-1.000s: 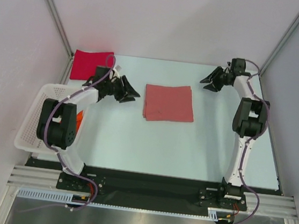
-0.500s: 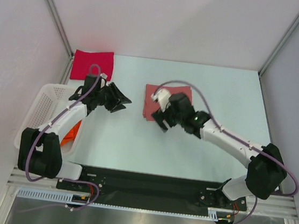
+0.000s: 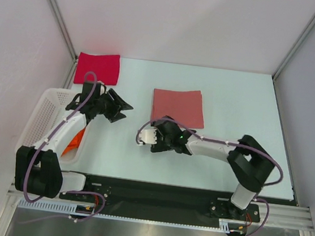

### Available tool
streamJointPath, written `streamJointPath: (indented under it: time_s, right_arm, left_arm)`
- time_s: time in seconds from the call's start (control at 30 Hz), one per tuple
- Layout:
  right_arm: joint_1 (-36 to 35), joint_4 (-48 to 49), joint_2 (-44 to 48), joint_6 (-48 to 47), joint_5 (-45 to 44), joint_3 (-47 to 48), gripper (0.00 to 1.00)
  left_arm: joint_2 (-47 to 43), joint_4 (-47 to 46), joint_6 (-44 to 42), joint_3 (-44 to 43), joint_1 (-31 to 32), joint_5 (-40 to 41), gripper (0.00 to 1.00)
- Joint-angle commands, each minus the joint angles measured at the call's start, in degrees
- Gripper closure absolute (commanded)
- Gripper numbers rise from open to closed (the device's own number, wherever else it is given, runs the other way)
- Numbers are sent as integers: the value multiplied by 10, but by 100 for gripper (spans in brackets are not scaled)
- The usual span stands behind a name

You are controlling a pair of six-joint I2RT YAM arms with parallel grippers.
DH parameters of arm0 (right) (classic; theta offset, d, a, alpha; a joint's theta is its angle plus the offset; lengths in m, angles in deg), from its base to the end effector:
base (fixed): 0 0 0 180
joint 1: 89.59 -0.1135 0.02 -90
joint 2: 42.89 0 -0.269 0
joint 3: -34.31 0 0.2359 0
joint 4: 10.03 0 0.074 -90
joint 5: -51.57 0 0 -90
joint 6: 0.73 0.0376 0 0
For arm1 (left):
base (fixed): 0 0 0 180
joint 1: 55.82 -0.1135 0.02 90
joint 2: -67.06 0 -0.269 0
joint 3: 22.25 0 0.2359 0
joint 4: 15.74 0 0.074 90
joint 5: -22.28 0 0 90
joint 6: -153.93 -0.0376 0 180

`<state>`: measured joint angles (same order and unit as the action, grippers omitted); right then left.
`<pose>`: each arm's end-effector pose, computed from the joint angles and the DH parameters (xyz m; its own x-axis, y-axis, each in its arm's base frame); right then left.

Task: Fold and stack the t-shirts
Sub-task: Neatly place the folded tshirt to the corner

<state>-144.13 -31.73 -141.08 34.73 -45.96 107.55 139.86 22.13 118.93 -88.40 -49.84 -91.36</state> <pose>0.2062 0.2811 0.1993 0.3705 -0.8718 -0.3206 -0.7818 -0.1063 -0.6144 0.2491 -0.0413 0.2671 -0.7111 -0.6800 -0.1787 -0.3534 0.5653 -0.7453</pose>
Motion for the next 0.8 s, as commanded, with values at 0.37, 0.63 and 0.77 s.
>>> streamJointPath:
  time_s: [0.37, 0.63, 0.77]
  right_arm:
    - [8, 90, -144, -121, -64, 78, 31]
    - [30, 91, -191, -122, -54, 116, 40]
    - [34, 76, -198, -118, -38, 129, 60]
  left_arm:
    - [23, 2, 56, -27, -35, -18, 41]
    - [22, 1, 70, -18, -45, -32, 40]
    - [38, -8, 72, -13, -48, -50, 39]
